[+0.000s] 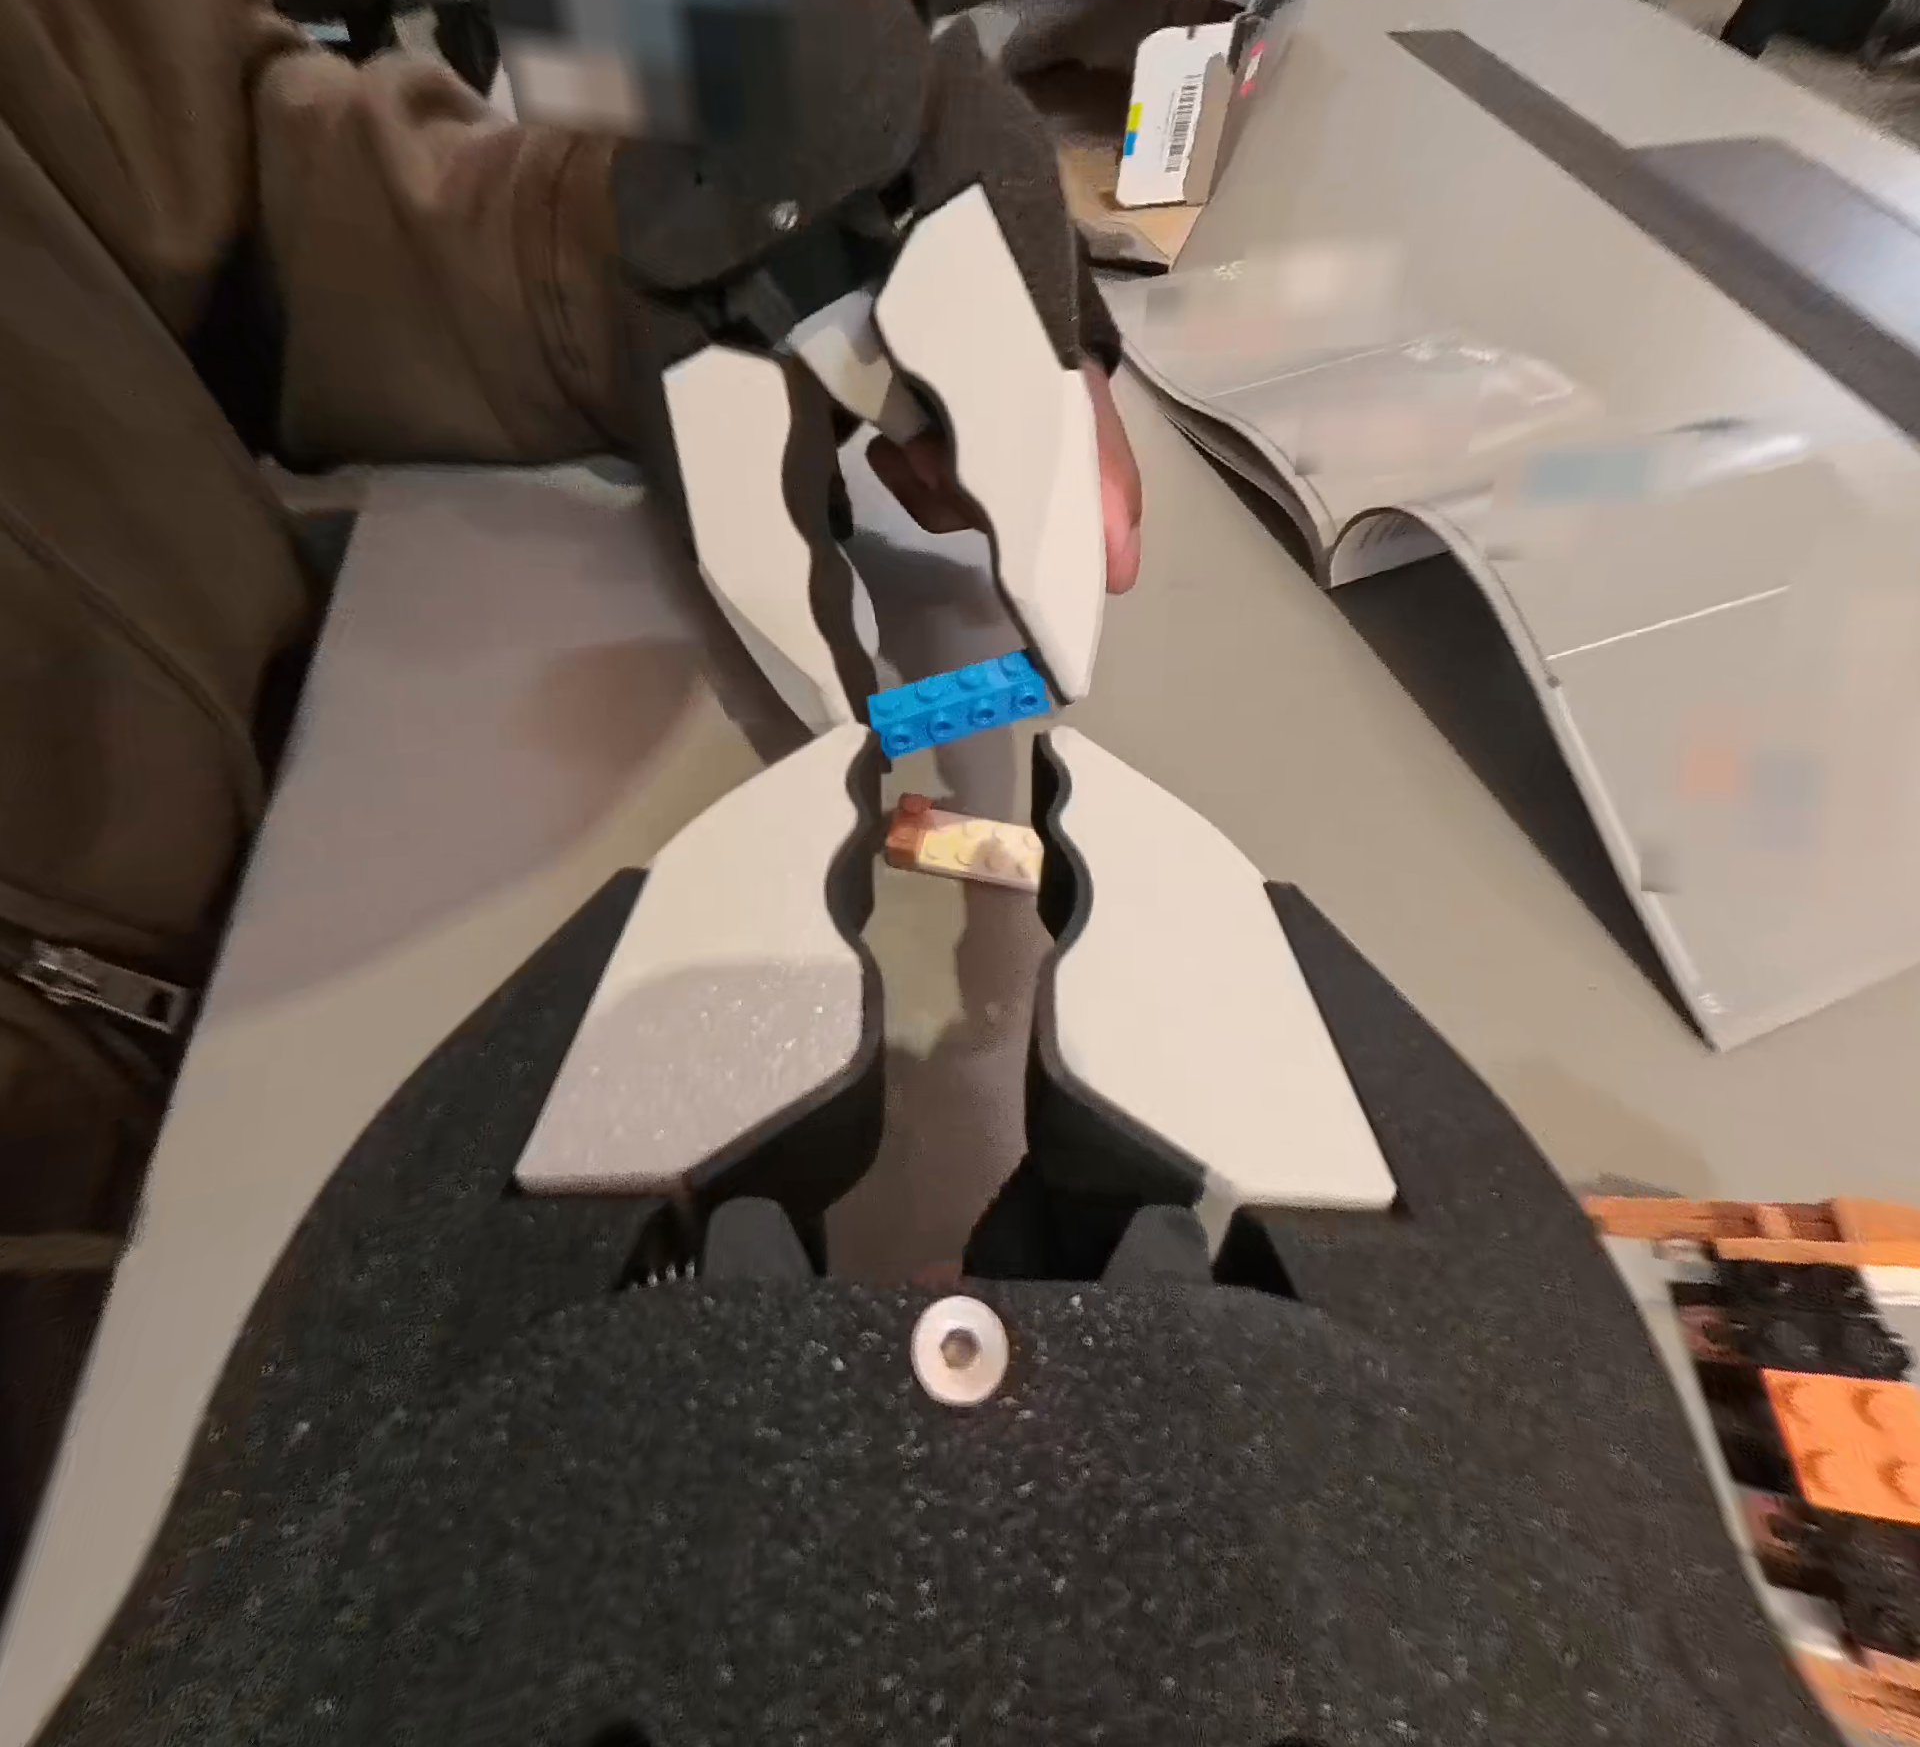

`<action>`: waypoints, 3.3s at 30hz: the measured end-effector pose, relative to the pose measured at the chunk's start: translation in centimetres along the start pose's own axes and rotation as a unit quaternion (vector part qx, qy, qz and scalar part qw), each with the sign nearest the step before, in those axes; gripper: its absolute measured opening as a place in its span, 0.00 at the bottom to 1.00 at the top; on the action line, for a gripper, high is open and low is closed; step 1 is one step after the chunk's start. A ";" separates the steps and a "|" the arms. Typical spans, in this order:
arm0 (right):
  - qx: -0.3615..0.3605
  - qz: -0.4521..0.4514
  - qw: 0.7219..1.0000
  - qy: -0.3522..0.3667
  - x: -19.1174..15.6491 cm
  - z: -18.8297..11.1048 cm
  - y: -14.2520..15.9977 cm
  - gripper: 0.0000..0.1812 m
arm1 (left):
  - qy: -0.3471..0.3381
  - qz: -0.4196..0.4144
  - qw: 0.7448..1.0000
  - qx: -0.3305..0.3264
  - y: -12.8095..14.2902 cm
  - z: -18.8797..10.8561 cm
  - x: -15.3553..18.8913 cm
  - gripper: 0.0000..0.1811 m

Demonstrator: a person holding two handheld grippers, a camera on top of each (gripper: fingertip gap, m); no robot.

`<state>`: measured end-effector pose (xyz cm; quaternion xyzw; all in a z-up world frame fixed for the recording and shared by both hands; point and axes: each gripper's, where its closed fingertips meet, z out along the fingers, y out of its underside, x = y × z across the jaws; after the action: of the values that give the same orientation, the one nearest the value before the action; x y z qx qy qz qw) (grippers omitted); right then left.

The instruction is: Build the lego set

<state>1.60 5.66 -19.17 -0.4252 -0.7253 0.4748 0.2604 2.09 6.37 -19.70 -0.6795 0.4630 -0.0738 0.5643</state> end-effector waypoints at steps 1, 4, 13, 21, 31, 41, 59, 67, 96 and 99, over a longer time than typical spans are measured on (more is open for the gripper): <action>0.004 0.015 1.000 -0.006 -0.1 -0.1 -0.2 0.16 | -0.001 0.007 1.000 0.000 -0.1 0.0 0.1 0.19; -0.003 0.033 0.999 -0.008 -0.3 -0.2 -0.1 0.18 | -0.006 0.026 1.000 0.005 -0.4 0.1 0.3 0.19; 0.003 0.110 0.993 -0.034 -1.1 0.4 0.1 0.18 | -0.016 0.092 0.996 0.013 -0.9 0.3 1.2 0.20; 0.009 0.088 0.996 -0.016 -0.6 0.3 0.1 0.17 | -0.025 0.087 0.996 0.013 -0.8 0.5 0.9 0.20; 0.027 0.054 0.998 0.019 0.5 -0.3 -0.2 0.16 | -0.033 0.051 0.998 0.008 -0.2 0.5 0.2 0.20; -0.004 -0.038 0.997 0.060 1.0 -0.4 0.5 0.16 | 0.018 -0.055 0.998 0.001 1.1 0.4 0.3 0.20; -0.009 -0.417 0.903 0.104 -1.7 0.6 0.8 0.16 | 0.110 -0.090 0.990 0.005 0.5 0.5 2.7 0.19; -0.038 -0.529 0.842 0.101 -2.2 1.2 1.5 0.11 | 0.142 -0.078 0.987 -0.023 0.6 0.4 3.5 0.19; -0.043 -0.517 0.843 0.139 -1.0 -0.3 1.6 0.07 | 0.239 -0.088 0.955 -0.150 5.8 1.7 2.8 0.35; -0.048 -0.513 0.845 0.142 -0.8 -0.2 1.7 0.07 | 0.240 -0.088 0.955 -0.149 5.7 1.8 2.9 0.30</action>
<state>2.77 5.37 -20.61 -0.0669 -0.8168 0.1729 0.5464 1.75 5.96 -26.34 -0.7562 0.5288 -0.2147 0.3201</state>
